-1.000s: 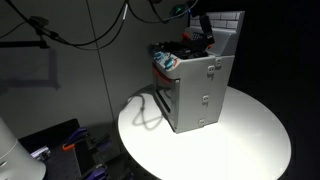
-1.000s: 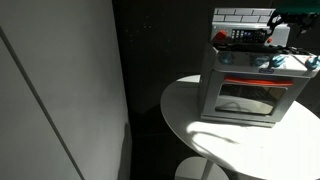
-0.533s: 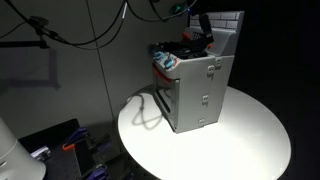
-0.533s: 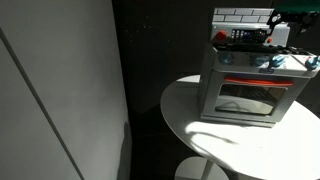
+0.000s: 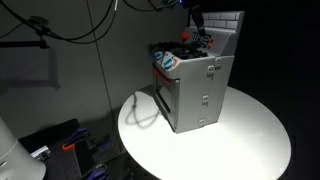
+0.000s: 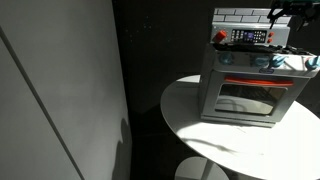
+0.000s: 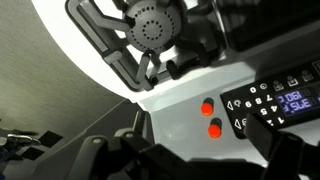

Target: Press the top orange button on the microwave oven controlling panel of the stove

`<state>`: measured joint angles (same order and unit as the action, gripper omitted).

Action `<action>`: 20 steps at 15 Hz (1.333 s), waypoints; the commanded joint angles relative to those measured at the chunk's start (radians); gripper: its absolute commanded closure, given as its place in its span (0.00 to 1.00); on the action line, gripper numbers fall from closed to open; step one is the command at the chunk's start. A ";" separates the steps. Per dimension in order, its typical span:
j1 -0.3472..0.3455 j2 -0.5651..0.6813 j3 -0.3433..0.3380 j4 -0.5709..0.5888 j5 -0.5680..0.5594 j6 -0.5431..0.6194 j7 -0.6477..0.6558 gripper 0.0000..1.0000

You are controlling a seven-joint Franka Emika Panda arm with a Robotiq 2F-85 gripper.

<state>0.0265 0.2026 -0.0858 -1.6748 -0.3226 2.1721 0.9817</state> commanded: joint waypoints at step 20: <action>-0.018 -0.502 0.080 -0.361 0.264 -0.358 -0.546 0.00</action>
<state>0.0260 -0.2169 -0.0228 -1.9766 -0.0928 1.8443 0.5050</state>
